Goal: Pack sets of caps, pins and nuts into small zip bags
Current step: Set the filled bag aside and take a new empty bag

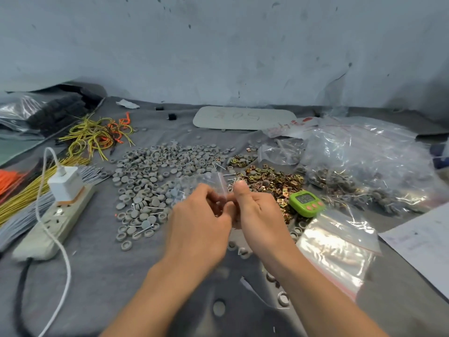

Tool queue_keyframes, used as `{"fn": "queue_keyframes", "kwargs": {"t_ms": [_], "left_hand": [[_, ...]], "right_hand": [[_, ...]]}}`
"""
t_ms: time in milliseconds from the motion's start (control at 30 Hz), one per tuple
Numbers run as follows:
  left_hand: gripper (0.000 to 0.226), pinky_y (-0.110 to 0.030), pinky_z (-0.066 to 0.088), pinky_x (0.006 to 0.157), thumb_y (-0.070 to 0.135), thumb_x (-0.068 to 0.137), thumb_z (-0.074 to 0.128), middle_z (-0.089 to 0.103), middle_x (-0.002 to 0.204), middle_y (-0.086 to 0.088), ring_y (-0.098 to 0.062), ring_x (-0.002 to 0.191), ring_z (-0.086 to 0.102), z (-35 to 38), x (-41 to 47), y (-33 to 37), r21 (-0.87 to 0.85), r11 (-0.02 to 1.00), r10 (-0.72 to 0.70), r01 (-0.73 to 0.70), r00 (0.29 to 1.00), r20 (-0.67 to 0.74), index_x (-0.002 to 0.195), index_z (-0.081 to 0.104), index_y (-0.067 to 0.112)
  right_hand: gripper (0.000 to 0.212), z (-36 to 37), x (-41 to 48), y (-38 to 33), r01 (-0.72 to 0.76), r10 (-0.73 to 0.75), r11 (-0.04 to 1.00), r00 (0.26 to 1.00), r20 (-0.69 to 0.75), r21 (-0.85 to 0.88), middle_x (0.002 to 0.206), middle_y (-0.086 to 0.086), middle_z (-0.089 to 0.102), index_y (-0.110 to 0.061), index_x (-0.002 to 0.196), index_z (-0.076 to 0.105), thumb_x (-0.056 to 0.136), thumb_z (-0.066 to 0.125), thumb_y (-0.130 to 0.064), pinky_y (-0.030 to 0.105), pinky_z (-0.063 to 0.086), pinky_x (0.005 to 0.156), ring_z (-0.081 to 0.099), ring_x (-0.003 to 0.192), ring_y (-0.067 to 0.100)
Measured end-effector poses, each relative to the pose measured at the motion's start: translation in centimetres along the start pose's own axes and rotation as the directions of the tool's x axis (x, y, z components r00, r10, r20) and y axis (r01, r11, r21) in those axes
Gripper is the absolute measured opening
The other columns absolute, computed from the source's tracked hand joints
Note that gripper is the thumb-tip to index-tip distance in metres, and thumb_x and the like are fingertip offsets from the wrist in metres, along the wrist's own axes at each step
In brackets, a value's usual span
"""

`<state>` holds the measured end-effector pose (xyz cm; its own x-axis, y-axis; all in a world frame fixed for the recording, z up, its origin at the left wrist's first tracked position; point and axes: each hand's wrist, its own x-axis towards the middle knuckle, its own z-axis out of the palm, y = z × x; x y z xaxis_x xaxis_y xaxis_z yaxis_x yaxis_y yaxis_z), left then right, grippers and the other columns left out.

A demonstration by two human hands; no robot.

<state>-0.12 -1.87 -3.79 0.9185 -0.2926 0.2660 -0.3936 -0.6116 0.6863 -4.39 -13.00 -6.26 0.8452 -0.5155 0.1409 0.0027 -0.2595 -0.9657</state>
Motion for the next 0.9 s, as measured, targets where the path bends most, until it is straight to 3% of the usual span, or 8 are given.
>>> {"fn": "queue_keyframes", "kwargs": {"t_ms": [167, 267, 367, 467, 667, 767, 833, 900], "left_hand": [[0.017, -0.029, 0.043, 0.066, 0.037, 0.086, 0.073, 0.067, 0.071, 0.014, -0.011, 0.07, 0.062, 1.0, 0.2, -0.2, 0.064, 0.996, 0.06, -0.058, 0.998, -0.023, 0.077, 0.059, 0.034], [0.022, -0.025, 0.054, 0.062, 0.023, 0.084, 0.075, 0.07, 0.06, 0.014, -0.005, 0.059, 0.067, 1.1, 1.1, -0.5, -0.104, 0.994, 0.018, -0.016, 1.0, 0.024, 0.066, 0.069, 0.034], [0.026, -0.044, 0.064, 0.07, 0.008, 0.089, 0.07, 0.072, 0.059, -0.002, -0.019, 0.056, 0.071, 1.0, 1.8, -0.6, -0.327, 0.94, -0.033, 0.099, 0.979, 0.201, 0.069, 0.076, 0.025], [0.028, -0.042, 0.063, 0.064, 0.006, 0.091, 0.07, 0.073, 0.062, -0.011, -0.025, 0.055, 0.068, 0.9, 2.0, -0.5, -0.392, 0.908, -0.03, 0.149, 0.955, 0.294, 0.069, 0.08, 0.02], [0.026, -0.029, 0.055, 0.052, 0.012, 0.083, 0.083, 0.072, 0.058, -0.006, -0.017, 0.049, 0.067, 0.2, 2.0, -0.2, -0.351, 0.922, -0.062, 0.162, 0.958, 0.28, 0.06, 0.078, 0.021], [0.029, -0.036, 0.06, 0.059, 0.01, 0.078, 0.078, 0.07, 0.055, -0.002, -0.02, 0.054, 0.07, 0.2, 1.7, 0.0, -0.228, 0.963, -0.082, 0.143, 0.962, 0.26, 0.058, 0.077, 0.032], [0.034, -0.028, 0.055, 0.05, 0.005, 0.072, 0.072, 0.068, 0.051, 0.002, -0.014, 0.05, 0.067, 0.2, 1.3, 0.3, -0.162, 0.98, -0.073, 0.117, 0.965, 0.253, 0.058, 0.076, 0.035], [0.03, -0.019, 0.042, 0.04, 0.005, 0.068, 0.072, 0.067, 0.049, 0.005, -0.007, 0.043, 0.062, 0.2, 1.0, 0.5, -0.124, 0.987, -0.072, 0.104, 0.969, 0.238, 0.057, 0.075, 0.032]], "right_hand": [[0.08, -0.7, 0.2, 0.4, -0.028, 0.028, 1.0, 1.0, 0.006, -0.001, 0.08, 0.012, 0.078, -0.014, 0.09, 0.079, 0.082, 0.037, -0.083, 0.063, 0.057, 0.087, 0.074, 0.084, 0.037], [0.055, -1.1, 0.3, 0.1, -0.024, 0.024, 0.999, 1.0, -0.012, -0.029, 0.08, 0.012, 0.077, -0.013, 0.088, 0.079, 0.084, 0.051, -0.06, 0.062, 0.056, 0.084, 0.072, 0.082, 0.038], [0.018, -2.1, 0.2, -0.1, -0.001, -0.015, 0.993, 0.991, -0.133, -0.115, 0.077, -0.008, 0.078, -0.024, 0.087, 0.083, 0.087, 0.066, -0.022, 0.038, 0.062, 0.079, 0.075, 0.078, 0.013], [0.017, -2.9, -0.3, -0.6, 0.026, -0.071, 0.973, 0.979, -0.193, -0.23, 0.069, -0.018, 0.074, -0.029, 0.081, 0.082, 0.084, 0.074, -0.015, 0.02, 0.054, 0.065, 0.07, 0.069, 0.0], [0.024, -2.8, -0.9, -1.3, 0.056, -0.083, 0.977, 0.989, -0.125, -0.204, 0.062, -0.007, 0.072, -0.028, 0.07, 0.079, 0.089, 0.067, -0.018, 0.044, 0.06, 0.066, 0.07, 0.063, 0.018], [0.03, -2.2, -1.0, -1.4, 0.033, -0.03, 0.992, 0.999, 0.026, -0.121, 0.066, 0.003, 0.074, -0.022, 0.078, 0.081, 0.088, 0.061, -0.043, 0.053, 0.059, 0.071, 0.069, 0.07, 0.032], [0.048, -1.9, -1.1, -1.3, 0.008, 0.003, 0.991, 0.996, 0.09, -0.13, 0.067, 0.009, 0.073, -0.017, 0.077, 0.08, 0.082, 0.055, -0.058, 0.054, 0.058, 0.073, 0.068, 0.072, 0.036], [0.044, -2.1, -0.9, -1.3, -0.005, 0.021, 0.991, 0.993, 0.12, -0.134, 0.067, 0.012, 0.074, -0.01, 0.077, 0.08, 0.09, 0.055, -0.044, 0.056, 0.059, 0.076, 0.07, 0.073, 0.038]]}}
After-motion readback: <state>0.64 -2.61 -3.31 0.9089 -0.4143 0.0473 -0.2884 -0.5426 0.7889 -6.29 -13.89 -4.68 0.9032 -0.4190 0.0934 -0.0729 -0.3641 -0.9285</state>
